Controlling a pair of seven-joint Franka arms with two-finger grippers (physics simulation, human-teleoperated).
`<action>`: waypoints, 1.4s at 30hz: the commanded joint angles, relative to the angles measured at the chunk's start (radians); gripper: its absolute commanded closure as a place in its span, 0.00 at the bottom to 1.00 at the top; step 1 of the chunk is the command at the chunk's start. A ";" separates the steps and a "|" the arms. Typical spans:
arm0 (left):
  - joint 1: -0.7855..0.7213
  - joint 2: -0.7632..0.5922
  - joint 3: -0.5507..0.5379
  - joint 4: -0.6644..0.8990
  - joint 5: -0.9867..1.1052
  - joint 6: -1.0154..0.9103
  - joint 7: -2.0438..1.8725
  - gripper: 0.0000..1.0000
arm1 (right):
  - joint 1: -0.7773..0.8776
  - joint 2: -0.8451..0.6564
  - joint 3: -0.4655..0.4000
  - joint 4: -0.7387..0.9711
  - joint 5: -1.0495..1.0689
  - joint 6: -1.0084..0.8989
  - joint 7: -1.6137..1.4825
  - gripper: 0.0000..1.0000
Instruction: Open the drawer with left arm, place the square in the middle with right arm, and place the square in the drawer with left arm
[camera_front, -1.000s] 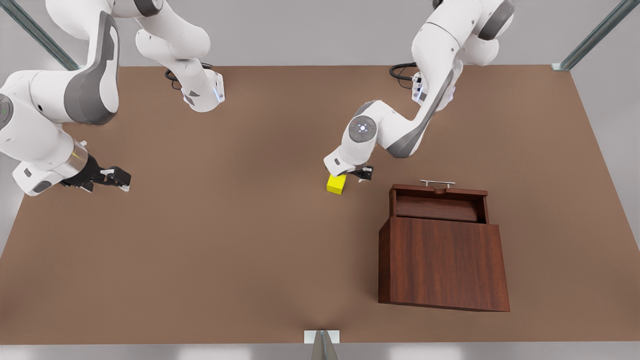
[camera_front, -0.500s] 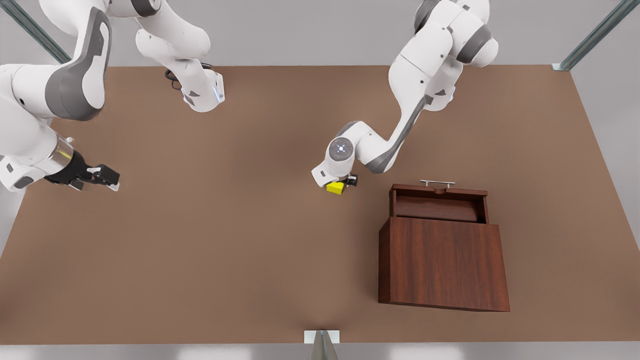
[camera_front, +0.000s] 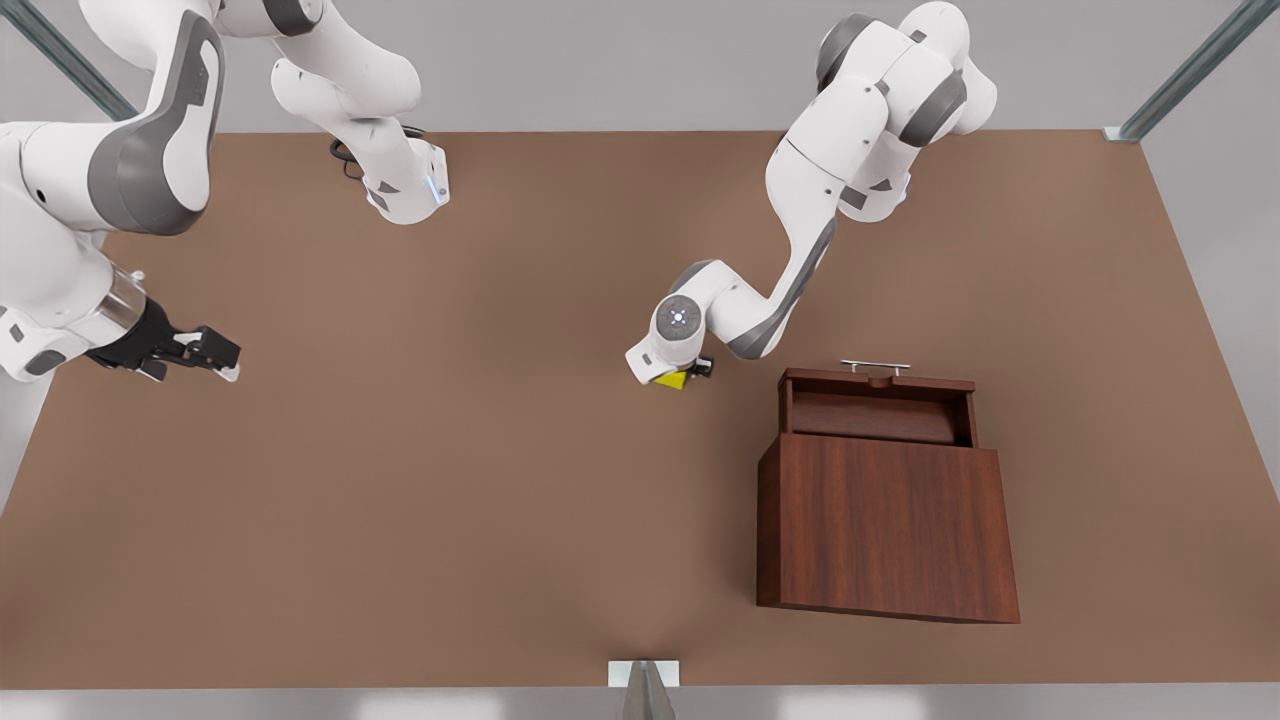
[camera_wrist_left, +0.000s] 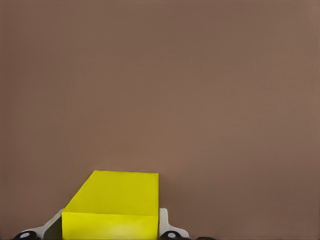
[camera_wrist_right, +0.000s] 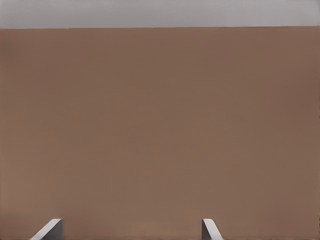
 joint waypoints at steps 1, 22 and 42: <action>0.000 0.000 -0.001 0.000 0.000 0.000 0.000 0.29 | 0.000 0.000 0.000 0.000 0.002 0.000 0.000 0.00; 0.004 -0.178 0.028 0.127 0.000 -0.331 0.055 0.29 | -0.012 0.006 -0.006 0.001 0.025 -0.005 0.003 0.00; 0.027 -0.330 0.467 0.124 -0.086 -0.532 0.465 0.27 | -0.016 0.005 -0.003 0.000 0.027 -0.008 0.002 0.00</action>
